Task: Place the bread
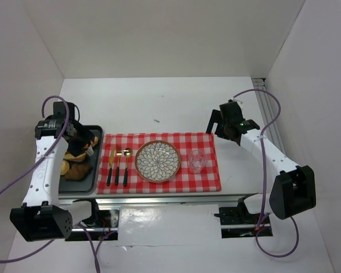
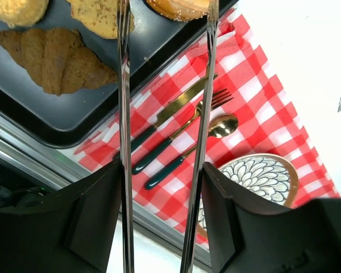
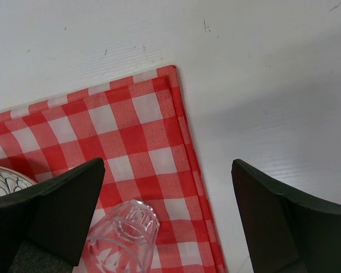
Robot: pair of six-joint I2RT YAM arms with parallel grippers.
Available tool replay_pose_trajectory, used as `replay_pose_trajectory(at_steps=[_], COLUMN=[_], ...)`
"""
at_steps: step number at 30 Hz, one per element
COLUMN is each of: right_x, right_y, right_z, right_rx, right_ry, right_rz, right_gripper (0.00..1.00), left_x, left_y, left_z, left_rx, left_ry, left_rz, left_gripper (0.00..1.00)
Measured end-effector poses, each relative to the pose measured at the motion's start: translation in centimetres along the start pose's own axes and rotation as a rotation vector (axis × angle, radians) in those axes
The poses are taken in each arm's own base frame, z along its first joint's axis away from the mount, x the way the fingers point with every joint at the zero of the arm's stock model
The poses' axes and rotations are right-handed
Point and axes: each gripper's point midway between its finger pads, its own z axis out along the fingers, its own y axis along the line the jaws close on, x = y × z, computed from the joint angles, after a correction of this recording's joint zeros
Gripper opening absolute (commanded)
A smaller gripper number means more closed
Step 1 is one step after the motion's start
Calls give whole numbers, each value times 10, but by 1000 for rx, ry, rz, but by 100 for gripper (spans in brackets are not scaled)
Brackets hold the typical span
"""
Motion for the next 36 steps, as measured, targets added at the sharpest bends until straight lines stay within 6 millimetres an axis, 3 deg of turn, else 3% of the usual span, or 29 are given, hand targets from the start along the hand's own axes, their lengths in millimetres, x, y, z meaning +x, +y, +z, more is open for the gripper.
replay_pose_trajectory(at_steps=[18, 24, 28, 36], right_x=[1, 1, 1, 1], right_y=[1, 2, 2, 2], right_z=[0, 0, 0, 0], right_rx=[-7, -10, -10, -10], right_ry=[5, 5, 5, 5], right_rz=[-1, 0, 0, -1], right_gripper=[100, 100, 100, 100], left_x=[4, 3, 8, 5], left_y=[-25, -29, -28, -30], left_z=[27, 42, 54, 57], left_rx=[7, 0, -22, -17], left_ry=[102, 105, 128, 125], left_rz=[-196, -231, -243, -248], left_gripper=[73, 58, 56, 69])
